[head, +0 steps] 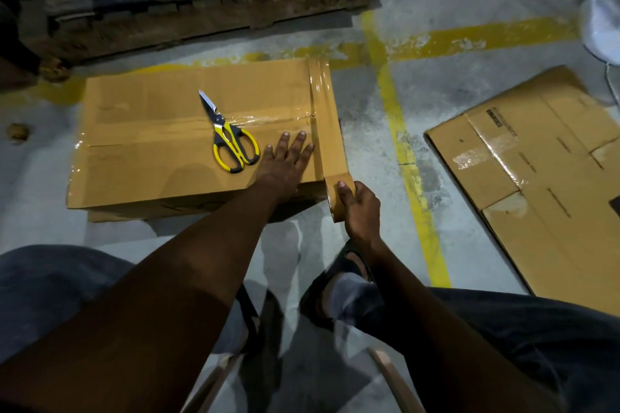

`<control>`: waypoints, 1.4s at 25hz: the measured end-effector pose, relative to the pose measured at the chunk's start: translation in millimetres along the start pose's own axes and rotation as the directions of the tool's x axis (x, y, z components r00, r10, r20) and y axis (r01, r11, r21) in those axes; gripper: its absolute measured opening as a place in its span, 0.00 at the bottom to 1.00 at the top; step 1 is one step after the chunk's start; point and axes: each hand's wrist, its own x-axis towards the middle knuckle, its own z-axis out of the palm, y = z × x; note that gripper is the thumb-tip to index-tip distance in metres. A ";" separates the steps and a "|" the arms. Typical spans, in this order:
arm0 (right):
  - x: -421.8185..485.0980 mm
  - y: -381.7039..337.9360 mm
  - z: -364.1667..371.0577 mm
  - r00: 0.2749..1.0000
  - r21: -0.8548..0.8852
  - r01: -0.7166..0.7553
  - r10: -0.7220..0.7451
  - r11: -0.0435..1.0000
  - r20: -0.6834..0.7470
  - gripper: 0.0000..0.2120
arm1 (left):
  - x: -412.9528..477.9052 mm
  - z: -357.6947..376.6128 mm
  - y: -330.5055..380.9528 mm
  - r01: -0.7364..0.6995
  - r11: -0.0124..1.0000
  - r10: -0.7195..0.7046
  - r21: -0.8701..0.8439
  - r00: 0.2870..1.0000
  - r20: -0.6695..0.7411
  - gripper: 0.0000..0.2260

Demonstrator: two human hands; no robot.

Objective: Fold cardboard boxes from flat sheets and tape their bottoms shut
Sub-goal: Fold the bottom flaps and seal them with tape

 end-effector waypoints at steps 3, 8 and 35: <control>1.0 2.3 1.1 1.000 0.001 -0.012 0.012 1.000 0.021 0.16 | 0.3 1.1 -0.5 -0.002 1.000 0.003 0.003 1.000 -0.008 0.45; 3.3 10.7 3.2 0.994 -0.018 -0.058 0.059 0.998 0.087 0.15 | 0.8 1.3 -1.6 -0.026 1.000 0.026 -0.007 1.000 -0.002 0.45; 28.2 10.6 22.1 0.999 -0.045 -0.032 0.033 0.998 0.018 0.18 | 142.6 -52.4 -24.6 -0.043 0.979 -0.032 -0.199 0.932 -0.360 0.30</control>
